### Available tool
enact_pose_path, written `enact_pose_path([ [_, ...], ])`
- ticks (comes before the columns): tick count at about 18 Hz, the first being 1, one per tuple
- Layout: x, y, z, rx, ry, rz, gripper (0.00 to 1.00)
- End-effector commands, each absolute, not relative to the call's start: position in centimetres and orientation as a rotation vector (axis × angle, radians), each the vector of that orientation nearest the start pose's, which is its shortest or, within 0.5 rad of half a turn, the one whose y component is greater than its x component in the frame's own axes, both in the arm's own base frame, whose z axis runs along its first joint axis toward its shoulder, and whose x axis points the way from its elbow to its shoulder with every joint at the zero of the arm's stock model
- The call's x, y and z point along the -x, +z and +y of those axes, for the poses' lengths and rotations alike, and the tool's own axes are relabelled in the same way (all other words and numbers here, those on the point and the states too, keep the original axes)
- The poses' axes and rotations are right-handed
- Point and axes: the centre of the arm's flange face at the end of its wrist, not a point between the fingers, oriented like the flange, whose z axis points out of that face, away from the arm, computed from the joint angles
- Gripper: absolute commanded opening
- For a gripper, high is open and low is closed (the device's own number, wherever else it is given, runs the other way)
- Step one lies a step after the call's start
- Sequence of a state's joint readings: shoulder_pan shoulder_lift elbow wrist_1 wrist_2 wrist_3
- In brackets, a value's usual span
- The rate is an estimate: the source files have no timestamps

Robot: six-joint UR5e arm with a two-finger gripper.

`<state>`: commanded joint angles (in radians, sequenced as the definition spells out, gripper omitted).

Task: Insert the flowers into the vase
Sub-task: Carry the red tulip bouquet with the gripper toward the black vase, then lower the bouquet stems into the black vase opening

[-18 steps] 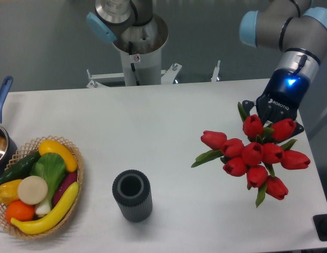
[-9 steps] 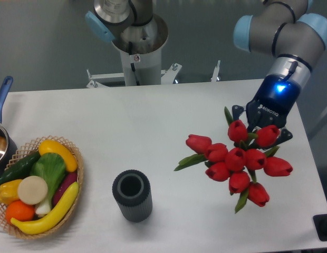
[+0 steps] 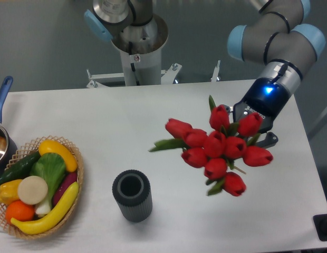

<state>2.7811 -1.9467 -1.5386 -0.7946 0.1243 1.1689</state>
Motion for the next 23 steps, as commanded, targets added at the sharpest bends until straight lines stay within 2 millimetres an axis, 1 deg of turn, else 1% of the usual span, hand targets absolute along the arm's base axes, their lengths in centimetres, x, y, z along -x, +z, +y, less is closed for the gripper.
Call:
enact_pose_path([
  [2,49.0,45.9,44.0,1.641,-0.227,0.297,0.06],
  [6,47.6,46.0,43.9,1.559,-0.282,0.304,0.06],
  [7,47.0,45.7,43.8,1.53,-0.304,0.301,0.06],
  [9,45.9,44.0,43.6,1.463,-0.322,0.317,0.06],
  [10,44.7,43.1,44.1,1.424,-0.349,0.327,0.06],
  [13,42.8,42.2,45.3,1.416,-0.387,0.338,0.06],
  [14,41.9,41.9,46.1,1.415,-0.407,0.347,0.06],
  [15,41.7,41.7,46.5,1.414,-0.415,0.351,0.06],
  [17,41.9,41.3,46.9,1.415,-0.423,0.35,0.06],
  [19,41.1,40.6,47.5,1.426,-0.443,0.348,0.06],
  [20,41.1,40.5,47.6,1.434,-0.441,0.349,0.06],
  [23,41.2,38.8,48.5,1.459,-0.461,0.34,0.06],
])
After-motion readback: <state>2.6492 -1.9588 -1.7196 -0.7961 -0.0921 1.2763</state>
